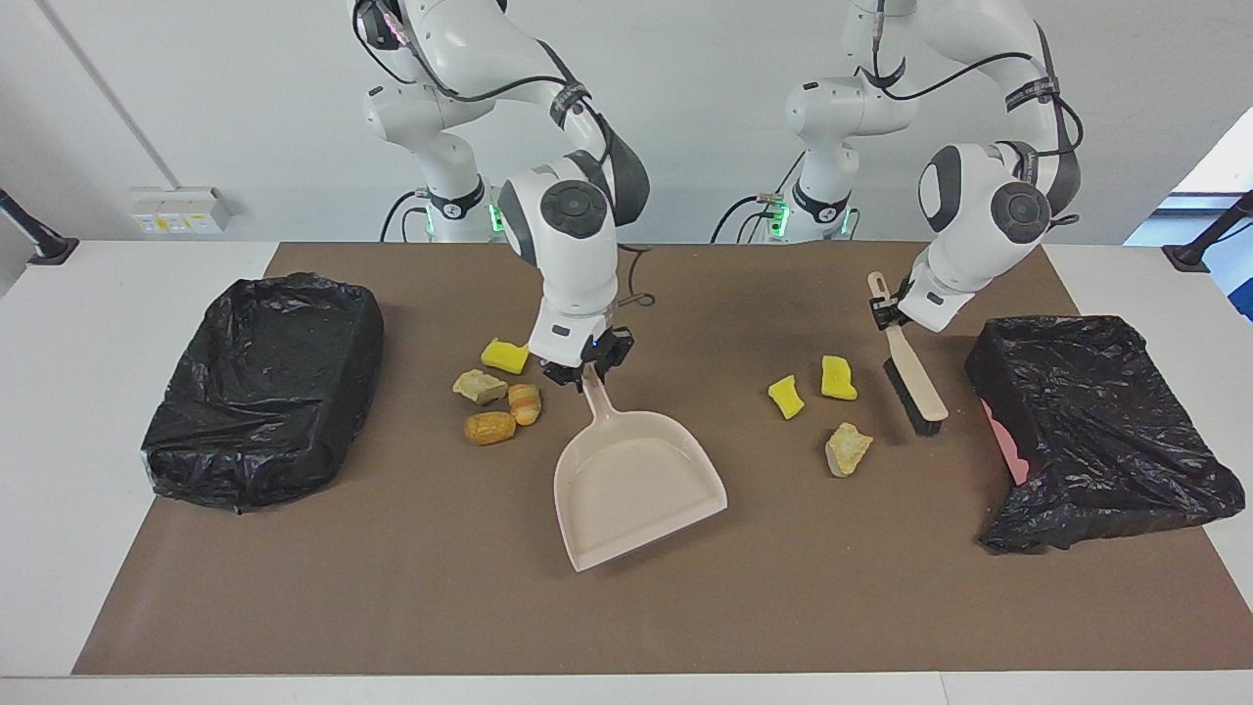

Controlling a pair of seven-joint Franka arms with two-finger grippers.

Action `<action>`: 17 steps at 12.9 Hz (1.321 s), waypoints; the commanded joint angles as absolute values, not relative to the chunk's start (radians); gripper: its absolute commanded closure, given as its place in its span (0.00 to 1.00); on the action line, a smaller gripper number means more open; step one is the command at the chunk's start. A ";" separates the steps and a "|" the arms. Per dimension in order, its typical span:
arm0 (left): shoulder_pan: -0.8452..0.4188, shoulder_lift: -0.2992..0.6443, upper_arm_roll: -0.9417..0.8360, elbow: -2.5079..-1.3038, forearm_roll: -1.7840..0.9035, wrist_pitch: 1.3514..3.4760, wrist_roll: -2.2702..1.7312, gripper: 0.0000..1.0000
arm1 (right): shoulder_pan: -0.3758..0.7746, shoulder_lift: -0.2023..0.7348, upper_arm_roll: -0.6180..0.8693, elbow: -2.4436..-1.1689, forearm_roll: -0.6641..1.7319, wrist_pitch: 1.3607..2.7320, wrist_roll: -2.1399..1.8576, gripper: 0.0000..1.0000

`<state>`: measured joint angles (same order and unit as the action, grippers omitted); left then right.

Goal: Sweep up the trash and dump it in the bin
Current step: 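Drag the dustpan with the right gripper toward the yellow sponges, then sweep the yellow sponges into the dustpan with the left gripper's brush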

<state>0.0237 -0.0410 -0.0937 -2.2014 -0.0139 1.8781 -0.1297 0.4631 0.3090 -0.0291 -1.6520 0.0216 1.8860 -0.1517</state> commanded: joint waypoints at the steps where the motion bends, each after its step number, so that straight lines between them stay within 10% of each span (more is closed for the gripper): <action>1: 0.037 -0.029 -0.103 -2.204 -0.002 1.887 -0.120 1.00 | 0.446 0.227 -0.023 -1.782 0.037 1.910 -0.455 1.00; 17: -0.107 -0.029 -0.109 -2.259 -0.005 1.922 -0.095 1.00 | 0.637 0.221 -0.021 -1.948 -0.130 2.142 -0.724 1.00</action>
<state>-0.0563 0.0080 -0.1188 -2.2145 -0.0030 1.8966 -0.0929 0.6385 0.2446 -0.0223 -1.9145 -0.1070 2.1194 -0.7488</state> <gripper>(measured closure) 0.736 0.683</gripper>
